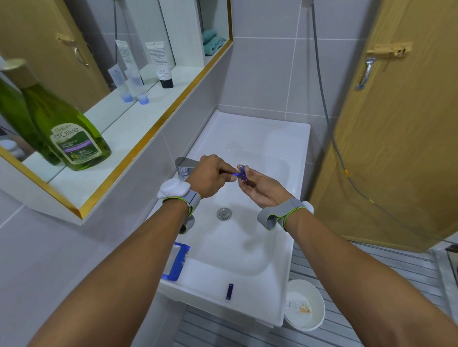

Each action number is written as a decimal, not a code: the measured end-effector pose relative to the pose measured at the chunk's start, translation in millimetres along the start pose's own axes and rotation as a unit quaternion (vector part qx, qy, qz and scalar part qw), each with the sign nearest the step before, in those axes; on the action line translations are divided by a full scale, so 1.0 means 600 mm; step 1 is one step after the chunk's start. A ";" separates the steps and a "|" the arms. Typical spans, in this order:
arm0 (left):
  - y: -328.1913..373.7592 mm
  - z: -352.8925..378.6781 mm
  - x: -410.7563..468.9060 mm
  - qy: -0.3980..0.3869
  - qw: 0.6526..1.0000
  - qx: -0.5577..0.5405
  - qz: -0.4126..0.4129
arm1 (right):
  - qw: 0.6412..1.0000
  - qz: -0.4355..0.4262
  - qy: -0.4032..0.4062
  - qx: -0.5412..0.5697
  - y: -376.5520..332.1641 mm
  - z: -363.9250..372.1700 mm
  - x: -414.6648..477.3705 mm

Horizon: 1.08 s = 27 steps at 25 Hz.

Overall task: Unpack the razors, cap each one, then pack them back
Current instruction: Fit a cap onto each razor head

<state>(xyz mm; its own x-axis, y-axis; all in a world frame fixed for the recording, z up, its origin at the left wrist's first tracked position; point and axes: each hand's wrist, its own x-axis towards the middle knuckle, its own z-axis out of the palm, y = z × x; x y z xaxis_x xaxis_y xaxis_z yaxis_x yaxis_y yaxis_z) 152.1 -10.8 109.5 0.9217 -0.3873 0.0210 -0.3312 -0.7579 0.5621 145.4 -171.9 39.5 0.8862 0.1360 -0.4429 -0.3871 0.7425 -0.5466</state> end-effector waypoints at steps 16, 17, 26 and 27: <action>0.007 -0.008 -0.001 0.026 1.000 -0.007 0.006 | 0.999 0.005 -0.014 0.030 -0.005 0.010 -0.007; 0.007 -0.008 0.000 0.028 1.000 -0.007 0.005 | 0.999 0.005 -0.014 0.028 -0.005 0.010 -0.007; 0.008 -0.006 0.007 0.031 1.000 -0.002 0.004 | 1.000 0.002 -0.011 0.030 -0.008 0.008 -0.004; 0.007 -0.007 0.008 0.032 0.999 -0.002 0.004 | 0.999 0.001 -0.010 0.032 -0.009 0.009 -0.005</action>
<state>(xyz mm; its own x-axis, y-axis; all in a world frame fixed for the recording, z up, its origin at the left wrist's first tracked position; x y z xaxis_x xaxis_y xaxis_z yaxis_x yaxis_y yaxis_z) 156.0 -13.8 115.2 0.9303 -0.3582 0.0784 -0.3374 -0.7527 0.5653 146.4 -172.9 47.3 0.8908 0.1508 -0.4288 -0.3728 0.7820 -0.4995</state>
